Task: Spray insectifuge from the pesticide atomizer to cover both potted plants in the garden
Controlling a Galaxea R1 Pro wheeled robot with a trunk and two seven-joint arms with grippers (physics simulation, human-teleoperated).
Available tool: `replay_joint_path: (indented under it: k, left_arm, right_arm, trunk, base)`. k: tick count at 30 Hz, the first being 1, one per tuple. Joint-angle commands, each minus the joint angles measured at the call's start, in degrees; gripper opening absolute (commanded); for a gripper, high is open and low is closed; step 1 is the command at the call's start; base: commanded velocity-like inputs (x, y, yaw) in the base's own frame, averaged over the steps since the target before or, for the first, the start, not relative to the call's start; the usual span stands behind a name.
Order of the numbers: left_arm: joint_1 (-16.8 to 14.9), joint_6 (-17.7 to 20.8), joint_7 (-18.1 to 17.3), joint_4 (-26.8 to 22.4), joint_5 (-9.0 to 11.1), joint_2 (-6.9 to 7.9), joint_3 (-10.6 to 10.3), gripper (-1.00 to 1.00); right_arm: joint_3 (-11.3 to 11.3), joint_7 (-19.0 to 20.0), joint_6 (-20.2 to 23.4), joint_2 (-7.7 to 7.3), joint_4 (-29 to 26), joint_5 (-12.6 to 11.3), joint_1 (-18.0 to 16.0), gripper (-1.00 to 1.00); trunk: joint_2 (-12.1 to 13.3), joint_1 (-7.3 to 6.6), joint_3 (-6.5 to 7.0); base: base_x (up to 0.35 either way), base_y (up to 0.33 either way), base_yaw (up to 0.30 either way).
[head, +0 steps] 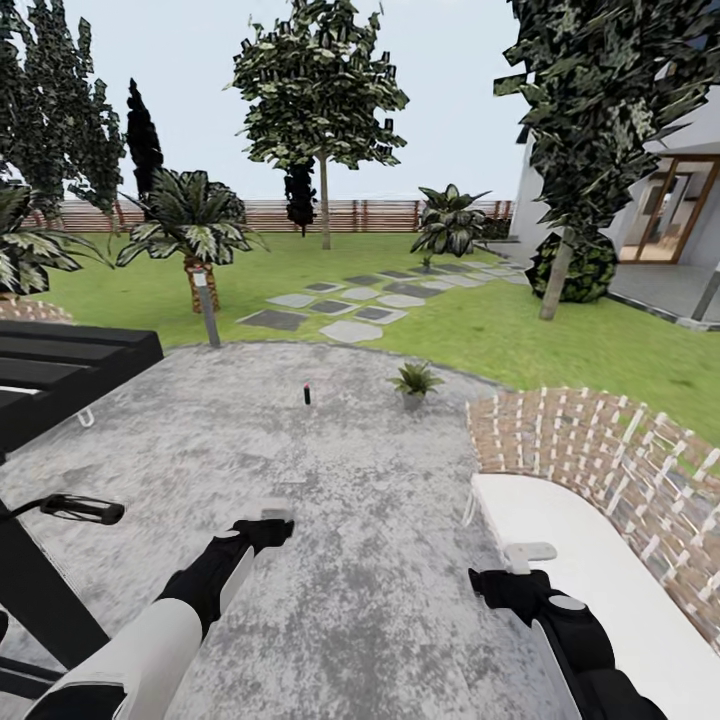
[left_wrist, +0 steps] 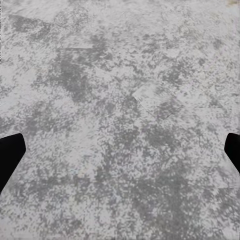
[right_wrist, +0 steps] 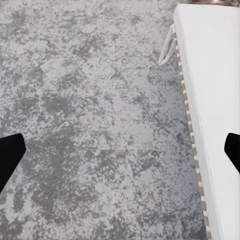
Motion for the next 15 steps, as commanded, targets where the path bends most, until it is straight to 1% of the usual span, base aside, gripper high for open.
replay_joint_path:
  k: [1,3,5,15]
  left_arm:
    - [-0.02,0.34,-0.04,-0.1,0.05,-0.01,0.04,1.0]
    - [-0.02,0.34,-0.04,-0.1,0.05,-0.01,0.05,1.0]
    - [-0.02,0.34,-0.04,-0.1,0.05,-0.01,0.04,1.0]
    - [-0.02,0.34,-0.04,-0.1,0.05,-0.01,0.03,1.0]
  right_arm:
    - [0.04,-0.01,0.28,-0.03,-0.06,-0.04,-0.03,1.0]
    - [0.04,-0.01,0.28,-0.03,-0.08,-0.04,-0.02,1.0]
    - [0.01,-0.01,0.28,-0.03,-0.07,-0.04,-0.03,1.0]
    - [-0.01,-0.01,0.28,-0.03,-0.09,-0.04,-0.01,1.0]
  trunk:
    - [-0.03,0.03,-0.09]
    - [-0.03,0.03,-0.16]
    - [-0.03,0.03,-0.19]
    - [-0.03,0.03,-0.21]
  base:
    - [0.336,-0.123,0.167]
    - [0.336,-0.123,0.189]
    - [0.336,-0.123,0.09]
    - [0.336,-0.123,0.011]
